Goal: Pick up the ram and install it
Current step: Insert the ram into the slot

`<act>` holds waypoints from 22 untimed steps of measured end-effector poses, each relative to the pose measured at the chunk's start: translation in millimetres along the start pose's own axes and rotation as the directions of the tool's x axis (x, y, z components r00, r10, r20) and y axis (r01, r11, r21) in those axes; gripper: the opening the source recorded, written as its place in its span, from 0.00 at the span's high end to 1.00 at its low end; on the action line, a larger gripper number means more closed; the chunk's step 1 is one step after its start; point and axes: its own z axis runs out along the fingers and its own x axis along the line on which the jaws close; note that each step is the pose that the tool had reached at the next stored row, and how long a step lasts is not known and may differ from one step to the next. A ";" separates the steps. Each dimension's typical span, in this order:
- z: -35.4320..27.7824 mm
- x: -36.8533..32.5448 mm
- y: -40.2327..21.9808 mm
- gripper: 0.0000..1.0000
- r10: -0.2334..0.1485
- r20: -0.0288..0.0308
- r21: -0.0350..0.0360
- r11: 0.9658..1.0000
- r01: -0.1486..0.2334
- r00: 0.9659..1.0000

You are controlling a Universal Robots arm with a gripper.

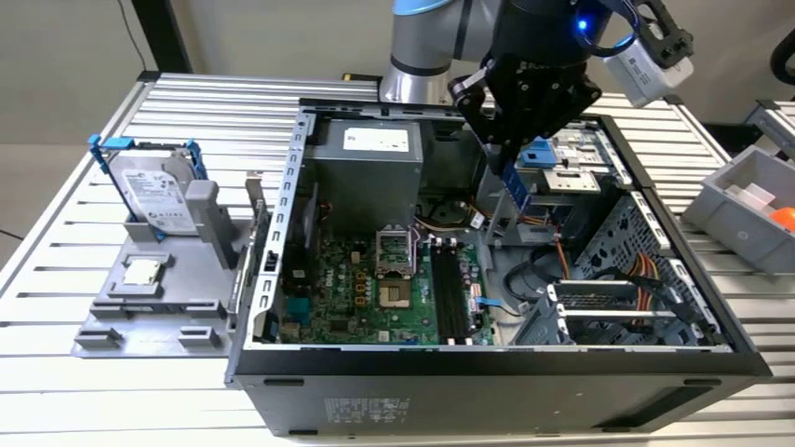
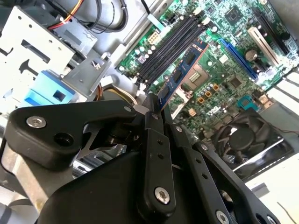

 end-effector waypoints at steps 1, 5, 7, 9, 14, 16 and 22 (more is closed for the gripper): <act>0.0 0.0 0.0 1.00 0.008 0.000 0.000 1.000 -0.008 1.000; 0.0 0.0 0.0 1.00 0.027 0.000 0.001 1.000 -0.027 1.000; 0.0 0.0 0.0 1.00 0.035 0.000 0.001 0.999 -0.035 0.999; 0.0 0.0 0.0 1.00 0.038 0.000 0.001 0.999 -0.038 0.999; 0.3 -1.1 -0.1 1.00 0.039 0.000 0.001 0.999 -0.039 0.999; 0.6 -2.2 -0.3 1.00 0.039 0.000 0.001 0.999 -0.039 0.999; 3.2 -5.1 -0.8 1.00 0.042 0.000 0.001 0.999 -0.042 0.999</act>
